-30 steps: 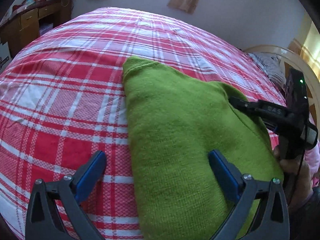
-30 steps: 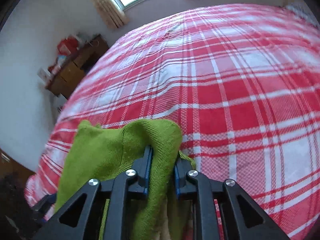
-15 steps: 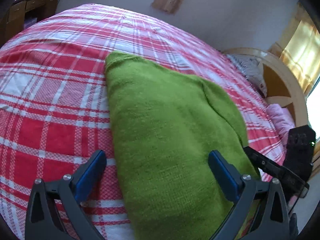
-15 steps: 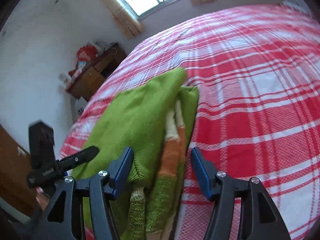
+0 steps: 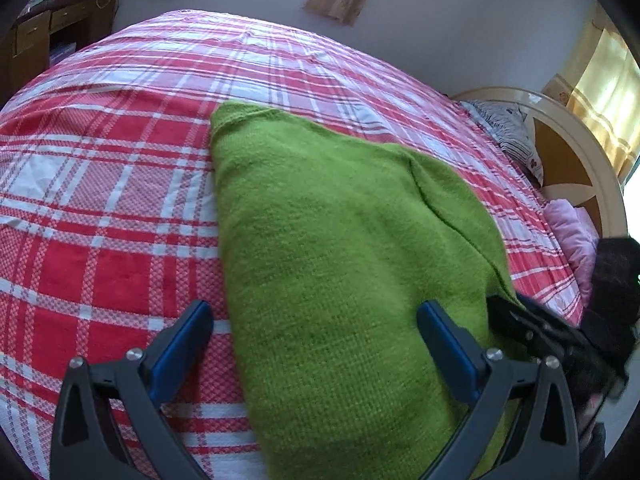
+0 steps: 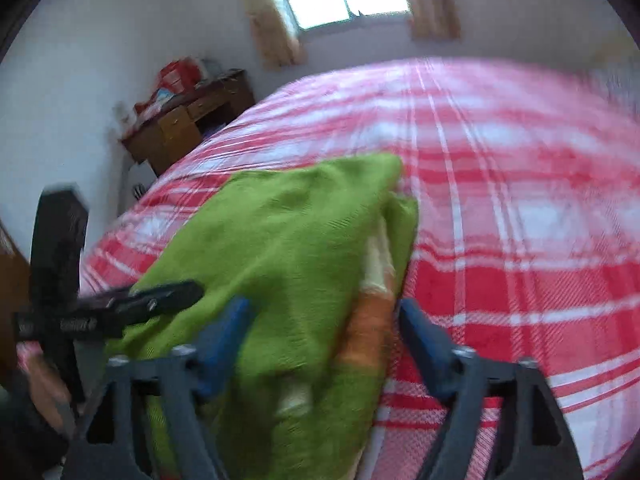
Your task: Fold small clothes
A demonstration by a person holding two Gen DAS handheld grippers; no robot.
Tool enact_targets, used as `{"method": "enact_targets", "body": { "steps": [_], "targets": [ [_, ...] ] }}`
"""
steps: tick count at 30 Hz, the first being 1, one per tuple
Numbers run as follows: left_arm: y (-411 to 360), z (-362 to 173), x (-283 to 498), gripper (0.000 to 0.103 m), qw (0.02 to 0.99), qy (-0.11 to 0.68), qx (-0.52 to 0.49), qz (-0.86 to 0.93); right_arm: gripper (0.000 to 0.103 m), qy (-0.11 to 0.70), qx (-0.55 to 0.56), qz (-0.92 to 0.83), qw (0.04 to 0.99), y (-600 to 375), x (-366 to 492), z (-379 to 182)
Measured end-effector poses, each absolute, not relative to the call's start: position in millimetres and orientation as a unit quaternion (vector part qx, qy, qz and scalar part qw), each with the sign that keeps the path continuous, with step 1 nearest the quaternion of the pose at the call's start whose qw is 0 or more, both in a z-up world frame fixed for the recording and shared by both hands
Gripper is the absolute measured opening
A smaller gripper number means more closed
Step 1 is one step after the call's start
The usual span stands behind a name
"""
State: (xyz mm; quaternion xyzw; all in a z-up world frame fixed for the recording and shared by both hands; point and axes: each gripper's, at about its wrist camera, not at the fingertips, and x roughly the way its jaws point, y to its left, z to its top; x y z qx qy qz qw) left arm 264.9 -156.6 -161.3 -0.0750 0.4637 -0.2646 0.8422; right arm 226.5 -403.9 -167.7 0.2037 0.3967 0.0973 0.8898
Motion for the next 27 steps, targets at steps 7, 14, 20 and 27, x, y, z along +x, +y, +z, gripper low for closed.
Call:
{"method": "enact_targets", "body": {
  "steps": [7,14,20,27],
  "targets": [
    [-160,-162,266,0.103,0.846,0.46,-0.066,-0.26,0.068,0.378,0.123,0.11,0.911,-379,199,-158],
    [-165,-160,263,0.092,0.846,0.466,-0.058,-0.252,0.064,0.41,0.134,0.113,0.895,-372,209,-163],
    [-167,-147,247,0.066,0.84,0.478,-0.044,-0.255,0.034,0.429,0.176,0.113,0.879,-368,186,-152],
    [-160,-135,191,0.064,0.832,0.498,0.01,-0.245,0.032,0.45,0.223,0.142,0.853,-357,127,-149]
  ]
}}
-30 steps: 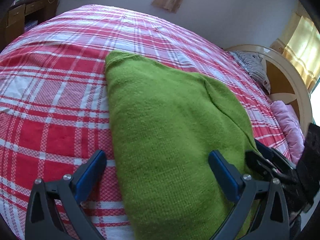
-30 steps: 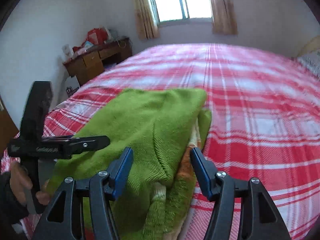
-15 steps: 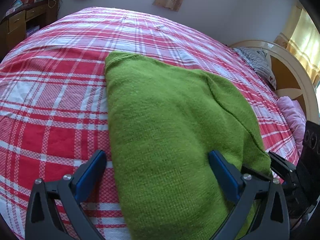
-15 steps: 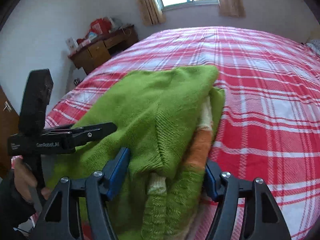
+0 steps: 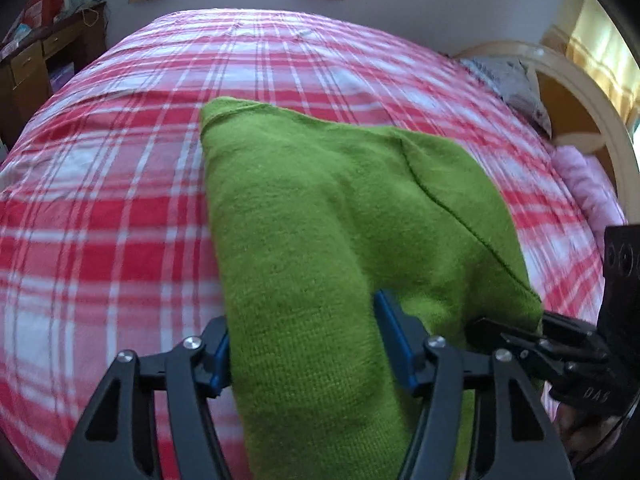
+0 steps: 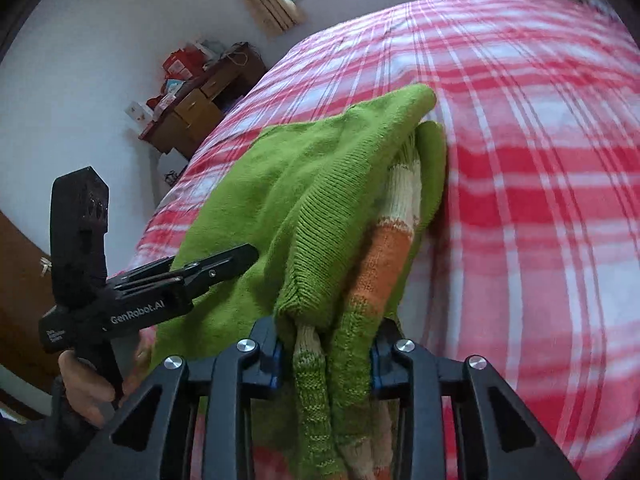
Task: Fold small clothes
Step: 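Close the left gripper on the green sweater edge beside the right gripper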
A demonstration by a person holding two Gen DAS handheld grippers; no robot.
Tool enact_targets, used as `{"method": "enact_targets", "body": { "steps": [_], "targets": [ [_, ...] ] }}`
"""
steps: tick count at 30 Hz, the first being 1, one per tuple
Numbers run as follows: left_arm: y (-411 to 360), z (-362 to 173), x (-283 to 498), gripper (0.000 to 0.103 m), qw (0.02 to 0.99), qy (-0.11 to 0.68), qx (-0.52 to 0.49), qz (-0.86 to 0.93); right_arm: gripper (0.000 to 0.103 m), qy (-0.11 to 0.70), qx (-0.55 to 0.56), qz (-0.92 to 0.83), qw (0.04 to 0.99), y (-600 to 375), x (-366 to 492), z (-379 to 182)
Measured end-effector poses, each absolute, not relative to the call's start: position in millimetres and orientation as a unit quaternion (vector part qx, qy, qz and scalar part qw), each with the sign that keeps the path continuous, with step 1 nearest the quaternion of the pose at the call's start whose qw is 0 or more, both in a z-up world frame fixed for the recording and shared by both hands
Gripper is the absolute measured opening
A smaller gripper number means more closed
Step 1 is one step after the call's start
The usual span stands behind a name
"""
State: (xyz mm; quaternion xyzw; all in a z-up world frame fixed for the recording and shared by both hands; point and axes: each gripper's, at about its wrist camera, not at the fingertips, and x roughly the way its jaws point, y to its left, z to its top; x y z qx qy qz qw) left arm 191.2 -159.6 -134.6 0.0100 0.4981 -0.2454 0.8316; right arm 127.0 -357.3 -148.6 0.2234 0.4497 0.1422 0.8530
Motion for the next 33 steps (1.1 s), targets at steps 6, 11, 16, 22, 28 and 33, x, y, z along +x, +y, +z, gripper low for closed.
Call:
{"method": "enact_targets", "body": {
  "steps": [6,11,16,22,28,33],
  "targets": [
    [-123,-131,124,0.064,0.809,0.519,-0.006,-0.275,0.032,0.47,0.229,0.175,0.834,-334,54,-149],
    [-97,-129,107,0.079,0.809,0.512,-0.013,-0.287,0.033,0.461,0.191,0.161,0.852,-317,23,-148],
    [-96,-130,133,0.086,0.819,0.499,-0.037,-0.281,0.071,0.398,0.245,0.111,0.877,-339,33,-139],
    [-114,-153,159,0.103,0.809,0.516,-0.056,-0.276,0.073,0.41,0.223,0.092,0.88,-331,70,-154],
    [-123,-151,149,0.102,0.831,0.49,-0.024,-0.263,0.078,0.396,0.238,0.102,0.881,-335,72,-166],
    [-126,-142,141,0.068,0.832,0.481,-0.022,-0.276,0.045,0.415,0.246,0.1,0.87,-324,74,-160]
  ]
}}
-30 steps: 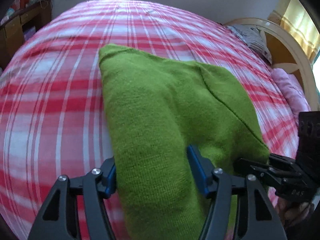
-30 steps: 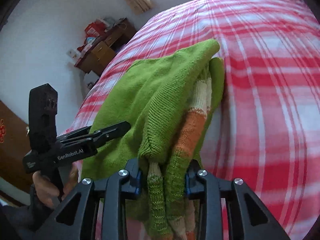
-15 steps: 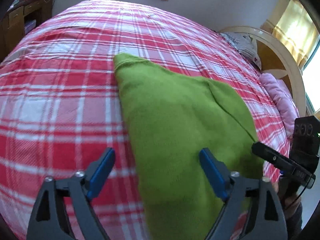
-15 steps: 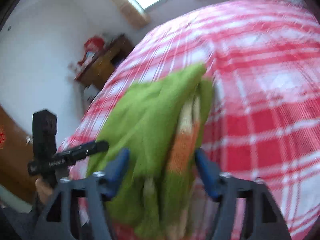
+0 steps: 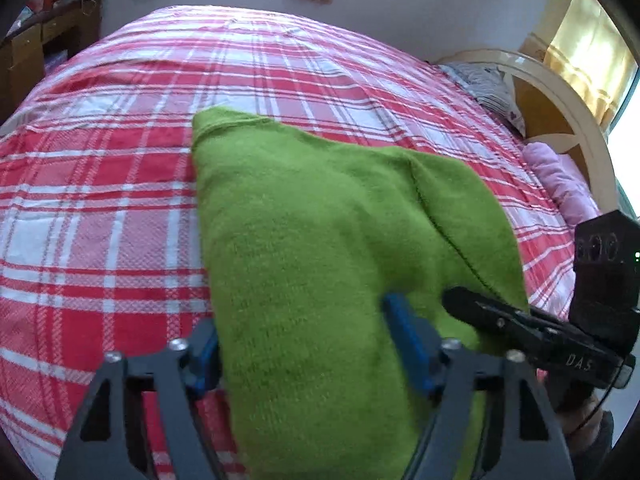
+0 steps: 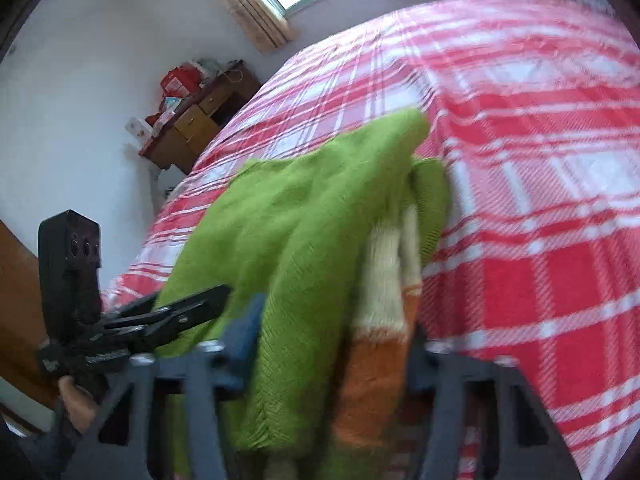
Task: Fold small clothes
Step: 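Close the left gripper on the green sweater edge beside the right gripper, then lift the folded green sweater with both grippers and carry it across the bed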
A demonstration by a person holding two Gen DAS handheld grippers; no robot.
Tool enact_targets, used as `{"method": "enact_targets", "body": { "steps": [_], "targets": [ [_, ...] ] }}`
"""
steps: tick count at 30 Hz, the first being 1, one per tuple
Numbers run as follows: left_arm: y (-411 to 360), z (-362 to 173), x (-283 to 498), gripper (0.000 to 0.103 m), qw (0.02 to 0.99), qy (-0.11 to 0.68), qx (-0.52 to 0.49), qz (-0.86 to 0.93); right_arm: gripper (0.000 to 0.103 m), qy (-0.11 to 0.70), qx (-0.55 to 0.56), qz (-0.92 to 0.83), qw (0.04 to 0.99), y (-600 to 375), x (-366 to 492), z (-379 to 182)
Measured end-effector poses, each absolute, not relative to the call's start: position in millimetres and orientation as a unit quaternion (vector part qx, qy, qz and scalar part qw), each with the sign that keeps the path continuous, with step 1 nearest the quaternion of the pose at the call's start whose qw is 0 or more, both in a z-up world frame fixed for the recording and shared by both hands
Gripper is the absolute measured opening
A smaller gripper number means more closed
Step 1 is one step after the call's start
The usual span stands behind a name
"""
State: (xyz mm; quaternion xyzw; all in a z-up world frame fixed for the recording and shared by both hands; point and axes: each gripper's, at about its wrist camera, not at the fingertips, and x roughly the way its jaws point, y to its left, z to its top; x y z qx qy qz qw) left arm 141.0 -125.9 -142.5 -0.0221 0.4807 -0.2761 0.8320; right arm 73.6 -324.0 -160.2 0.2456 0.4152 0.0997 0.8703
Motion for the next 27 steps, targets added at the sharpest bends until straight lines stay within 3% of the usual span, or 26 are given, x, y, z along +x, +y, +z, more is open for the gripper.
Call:
{"method": "enact_targets", "body": {
  "steps": [2,5,27],
  "targets": [
    [-124,-135,136,0.05,0.841,0.47,-0.019,-0.269,0.042,0.414,0.228,0.085,0.877,-316,70,-154],
    [-114,-123,128,0.041,0.846,0.459,-0.029,-0.27,0.04,0.403,0.203,0.073,0.889,-299,59,-139],
    [7,-86,113,0.038,0.898,0.413,-0.04,-0.147,0.039,0.367,0.166,0.19,0.895,-158,70,-90]
  ]
}}
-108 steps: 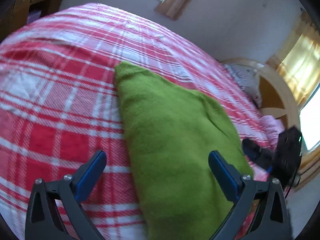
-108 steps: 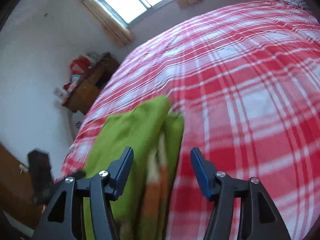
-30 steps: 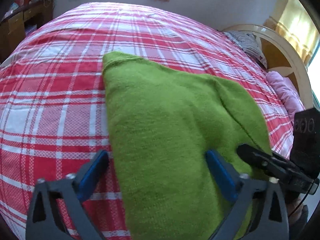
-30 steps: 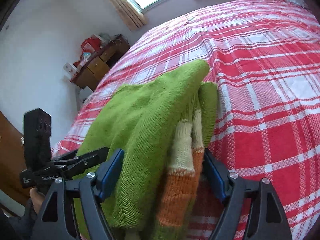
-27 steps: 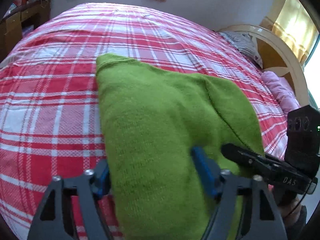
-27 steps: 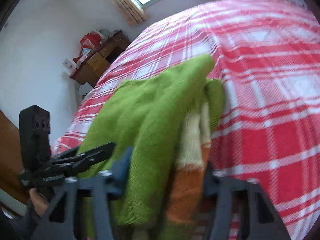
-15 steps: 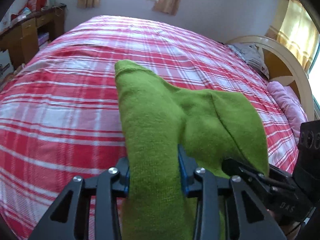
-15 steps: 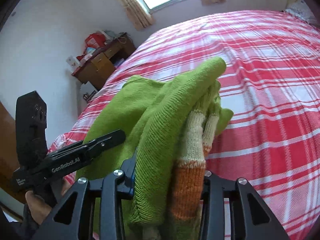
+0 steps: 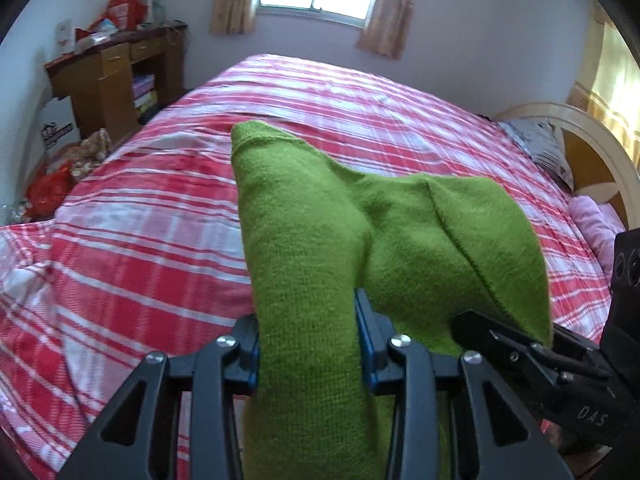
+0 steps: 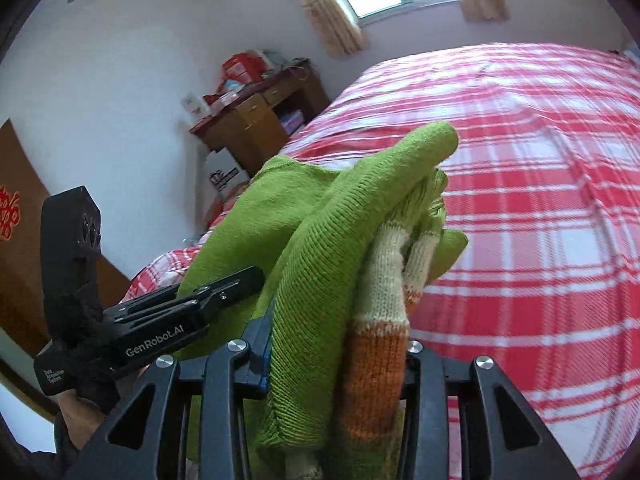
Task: Fold small clothes
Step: 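Lift the folded green sweater with both grippers and carry it across the bed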
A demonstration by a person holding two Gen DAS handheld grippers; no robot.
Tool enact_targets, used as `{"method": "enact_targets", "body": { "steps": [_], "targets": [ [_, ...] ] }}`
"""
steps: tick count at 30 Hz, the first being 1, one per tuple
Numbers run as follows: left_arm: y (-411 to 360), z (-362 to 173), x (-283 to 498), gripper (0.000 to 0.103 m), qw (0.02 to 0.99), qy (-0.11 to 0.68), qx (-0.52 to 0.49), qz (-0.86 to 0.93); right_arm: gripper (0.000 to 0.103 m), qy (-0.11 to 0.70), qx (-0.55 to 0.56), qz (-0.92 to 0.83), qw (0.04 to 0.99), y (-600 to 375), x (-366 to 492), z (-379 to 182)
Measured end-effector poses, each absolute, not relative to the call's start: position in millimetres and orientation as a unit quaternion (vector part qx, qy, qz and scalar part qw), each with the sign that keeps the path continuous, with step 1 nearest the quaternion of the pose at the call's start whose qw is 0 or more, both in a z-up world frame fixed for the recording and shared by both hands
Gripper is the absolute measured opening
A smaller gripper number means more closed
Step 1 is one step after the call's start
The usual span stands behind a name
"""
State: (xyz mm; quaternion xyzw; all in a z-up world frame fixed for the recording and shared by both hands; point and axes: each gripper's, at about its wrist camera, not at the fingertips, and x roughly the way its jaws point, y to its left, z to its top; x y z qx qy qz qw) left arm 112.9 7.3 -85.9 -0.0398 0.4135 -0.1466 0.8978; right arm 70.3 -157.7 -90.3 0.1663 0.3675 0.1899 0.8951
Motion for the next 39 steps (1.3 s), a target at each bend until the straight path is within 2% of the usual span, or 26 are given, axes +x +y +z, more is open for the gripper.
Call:
{"method": "enact_targets", "body": {
  "steps": [15,24,31,39],
  "targets": [
    [116,-92,126,0.038,0.908,0.403,-0.102,-0.048,0.039,0.373,0.094,0.289,0.877,-32,129,-80],
    [155,-93,182,0.038,0.921,0.379,-0.093,0.012,0.039,0.342,0.066,0.34,0.873,26,191,-75],
    [161,-118,231,0.038,0.924,0.37,-0.073,0.057,0.039,0.315,0.028,0.338,0.886,52,254,-97],
    [160,-139,256,0.043,0.917,0.386,-0.038,0.094,0.039,0.363,0.055,0.305,0.879,36,307,-145]
  ]
}}
